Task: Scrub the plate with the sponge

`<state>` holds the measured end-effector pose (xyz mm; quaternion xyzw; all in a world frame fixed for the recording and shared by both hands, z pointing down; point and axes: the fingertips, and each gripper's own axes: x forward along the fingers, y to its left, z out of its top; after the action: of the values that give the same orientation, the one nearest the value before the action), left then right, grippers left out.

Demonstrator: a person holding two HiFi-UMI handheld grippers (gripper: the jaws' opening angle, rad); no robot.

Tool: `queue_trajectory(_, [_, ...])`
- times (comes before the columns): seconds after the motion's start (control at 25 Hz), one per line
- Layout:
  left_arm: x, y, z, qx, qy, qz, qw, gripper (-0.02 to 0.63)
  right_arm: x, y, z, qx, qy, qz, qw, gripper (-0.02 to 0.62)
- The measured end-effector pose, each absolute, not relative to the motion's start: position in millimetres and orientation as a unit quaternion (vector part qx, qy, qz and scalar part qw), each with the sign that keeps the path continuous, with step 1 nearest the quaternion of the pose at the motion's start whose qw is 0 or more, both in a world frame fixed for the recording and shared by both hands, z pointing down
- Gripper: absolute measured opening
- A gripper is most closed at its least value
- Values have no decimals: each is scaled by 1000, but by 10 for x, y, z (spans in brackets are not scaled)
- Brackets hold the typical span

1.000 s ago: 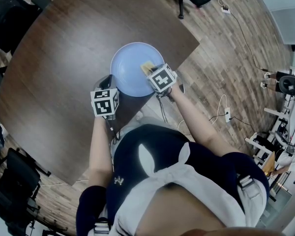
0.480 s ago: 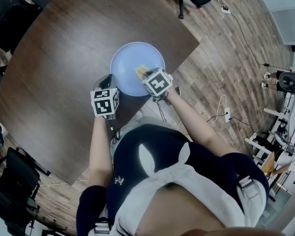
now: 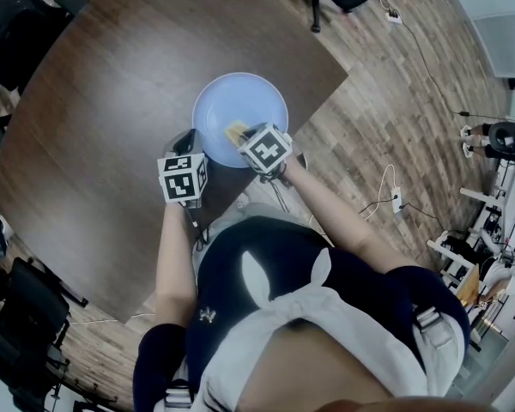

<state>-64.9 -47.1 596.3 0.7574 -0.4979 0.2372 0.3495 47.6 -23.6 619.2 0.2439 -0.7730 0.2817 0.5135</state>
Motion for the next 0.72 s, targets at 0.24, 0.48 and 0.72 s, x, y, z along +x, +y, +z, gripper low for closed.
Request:
queue_trajectory(0.24, [-615,-480,5941,757,-497,235,352,6,330,-132,6172,220,-781,297,503,21])
queue_trajectory(0.48, [-638,-462,5927,758,-498,235,351,6,155,-39,6158,205,-787,329,480,21])
queue_trajectory(0.72, [-641,-457,5920,758,-496,235,351,6,58,40,6139,188,-793,338,470,21])
